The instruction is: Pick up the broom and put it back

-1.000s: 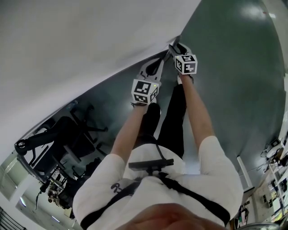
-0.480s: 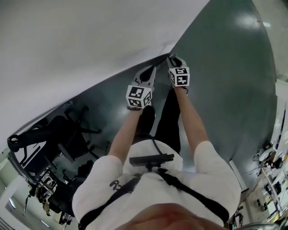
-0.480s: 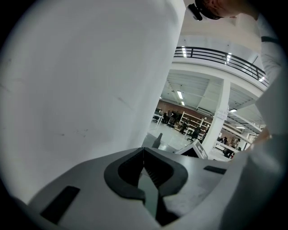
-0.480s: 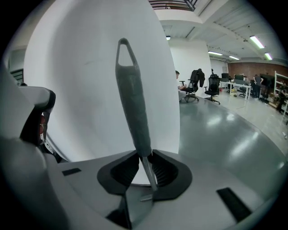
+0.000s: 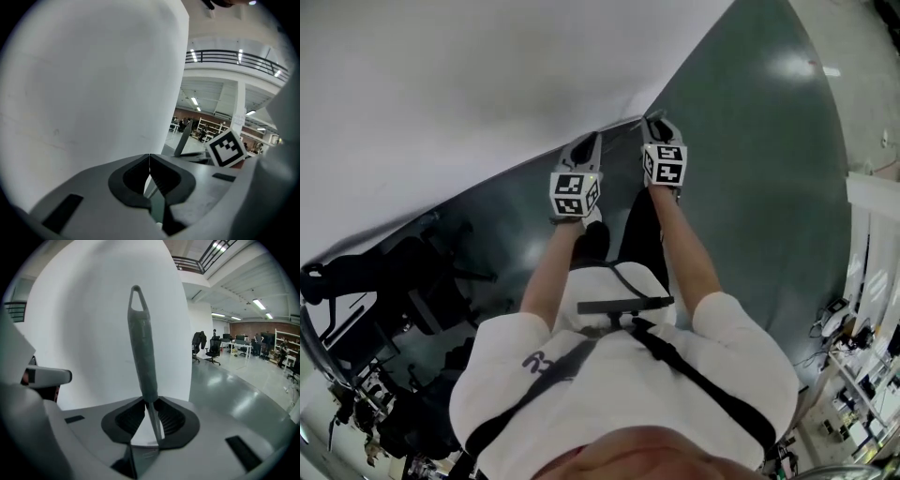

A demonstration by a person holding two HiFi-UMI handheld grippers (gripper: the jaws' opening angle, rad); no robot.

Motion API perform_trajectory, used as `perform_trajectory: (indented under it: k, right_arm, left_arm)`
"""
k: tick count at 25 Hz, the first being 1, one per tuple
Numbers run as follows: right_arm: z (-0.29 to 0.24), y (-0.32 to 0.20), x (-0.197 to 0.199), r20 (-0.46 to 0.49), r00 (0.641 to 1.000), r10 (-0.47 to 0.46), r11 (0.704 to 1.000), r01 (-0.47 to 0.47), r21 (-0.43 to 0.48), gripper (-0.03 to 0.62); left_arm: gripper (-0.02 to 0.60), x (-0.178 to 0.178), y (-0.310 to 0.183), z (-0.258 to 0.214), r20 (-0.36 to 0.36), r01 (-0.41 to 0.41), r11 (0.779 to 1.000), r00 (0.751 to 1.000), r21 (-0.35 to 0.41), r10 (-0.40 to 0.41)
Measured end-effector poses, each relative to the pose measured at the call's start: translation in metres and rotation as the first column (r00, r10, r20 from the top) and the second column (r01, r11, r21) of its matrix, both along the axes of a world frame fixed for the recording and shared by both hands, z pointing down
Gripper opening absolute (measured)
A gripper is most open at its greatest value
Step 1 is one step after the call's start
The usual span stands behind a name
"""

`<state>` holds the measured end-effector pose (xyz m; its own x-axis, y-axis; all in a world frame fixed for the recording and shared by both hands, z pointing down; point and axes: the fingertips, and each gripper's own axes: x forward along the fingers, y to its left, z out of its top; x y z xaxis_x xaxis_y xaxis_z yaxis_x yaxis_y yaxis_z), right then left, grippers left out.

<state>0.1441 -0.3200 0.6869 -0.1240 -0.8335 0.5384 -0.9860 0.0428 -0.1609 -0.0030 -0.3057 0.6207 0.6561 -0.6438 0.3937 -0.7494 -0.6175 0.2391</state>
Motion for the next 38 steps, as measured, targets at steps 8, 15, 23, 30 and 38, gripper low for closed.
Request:
perform_trajectory:
  k: [8, 15, 23, 30, 38]
  right_arm:
    - [-0.165, 0.007, -0.053, 0.020, 1.000, -0.015, 0.957, 0.008, 0.291, 0.094]
    - [-0.263, 0.018, -0.124, 0.024, 0.996, -0.081, 0.870, 0.059, 0.490, 0.080]
    - [-0.327, 0.028, -0.190, 0.014, 0.976, -0.218, 0.791, 0.169, 0.589, 0.078]
    - [-0.355, 0.027, -0.236, -0.041, 0.955, -0.295, 0.752, 0.259, 0.606, 0.078]
    - [-0.326, 0.013, -0.249, -0.067, 0.959, -0.277, 0.798, 0.268, 0.540, 0.078]
  left_arm:
    - [0.012, -0.052, -0.003, -0.107, -0.024, 0.074, 0.985, 0.997, 0.155, -0.071]
    - [0.012, -0.117, -0.003, -0.185, -0.102, 0.158, 0.949, 0.986, 0.274, -0.135]
    - [0.012, -0.171, 0.005, -0.264, -0.153, 0.273, 0.880, 0.961, 0.389, -0.230]
    - [0.012, -0.217, 0.014, -0.293, -0.193, 0.375, 0.825, 0.927, 0.423, -0.322]
    - [0.012, -0.253, 0.024, -0.281, -0.255, 0.439, 0.800, 0.897, 0.409, -0.361]
